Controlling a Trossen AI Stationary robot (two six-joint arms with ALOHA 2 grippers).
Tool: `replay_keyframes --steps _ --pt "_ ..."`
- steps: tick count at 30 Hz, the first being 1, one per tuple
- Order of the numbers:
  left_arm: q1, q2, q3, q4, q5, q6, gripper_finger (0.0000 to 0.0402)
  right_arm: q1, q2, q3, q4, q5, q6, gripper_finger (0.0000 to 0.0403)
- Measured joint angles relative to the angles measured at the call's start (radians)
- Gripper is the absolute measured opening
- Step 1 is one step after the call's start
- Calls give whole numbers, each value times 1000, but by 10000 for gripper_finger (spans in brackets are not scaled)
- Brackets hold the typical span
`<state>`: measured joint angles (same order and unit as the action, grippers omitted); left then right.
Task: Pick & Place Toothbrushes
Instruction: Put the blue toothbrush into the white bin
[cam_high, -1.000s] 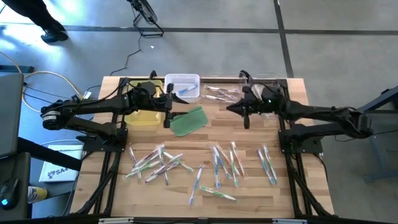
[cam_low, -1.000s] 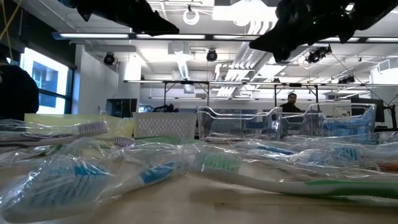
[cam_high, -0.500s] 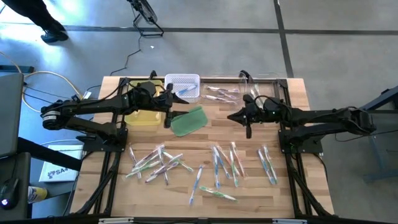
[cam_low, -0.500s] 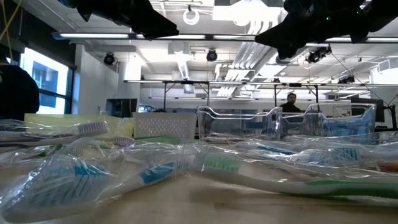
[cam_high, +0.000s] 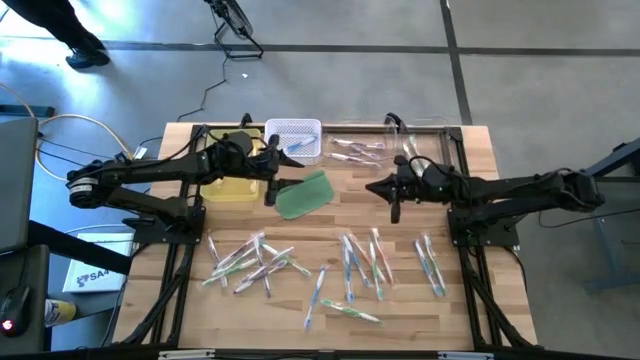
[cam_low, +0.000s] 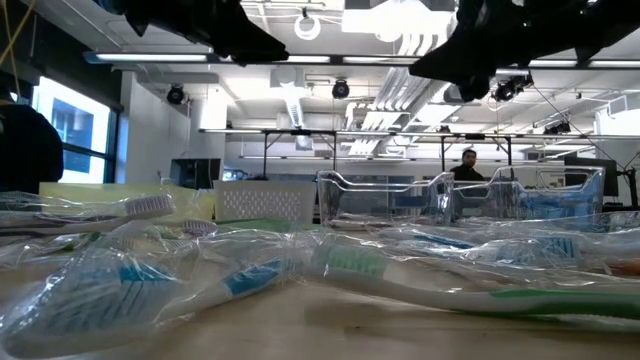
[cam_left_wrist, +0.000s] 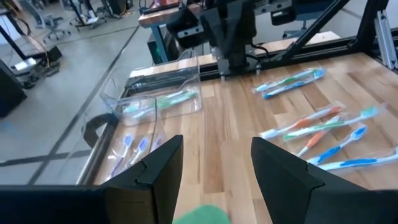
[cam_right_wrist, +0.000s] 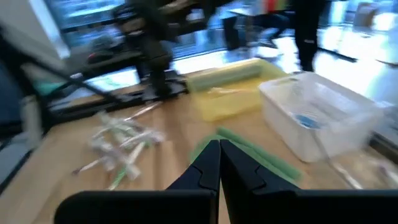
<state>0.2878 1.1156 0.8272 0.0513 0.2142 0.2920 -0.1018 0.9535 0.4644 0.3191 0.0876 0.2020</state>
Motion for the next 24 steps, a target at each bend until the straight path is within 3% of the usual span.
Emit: replay_keyframes --steps 5,14,18,24 --pt "0 0 0 -1 0 16 184 73 1 27 -106 202 79 2" --pt "0 0 0 0 0 75 184 242 51 237 -599 462 358 2" --pt "0 0 0 -1 1 95 184 291 95 303 -841 471 581 2" --pt "0 0 0 -1 1 96 184 349 180 317 -1105 322 908 2"
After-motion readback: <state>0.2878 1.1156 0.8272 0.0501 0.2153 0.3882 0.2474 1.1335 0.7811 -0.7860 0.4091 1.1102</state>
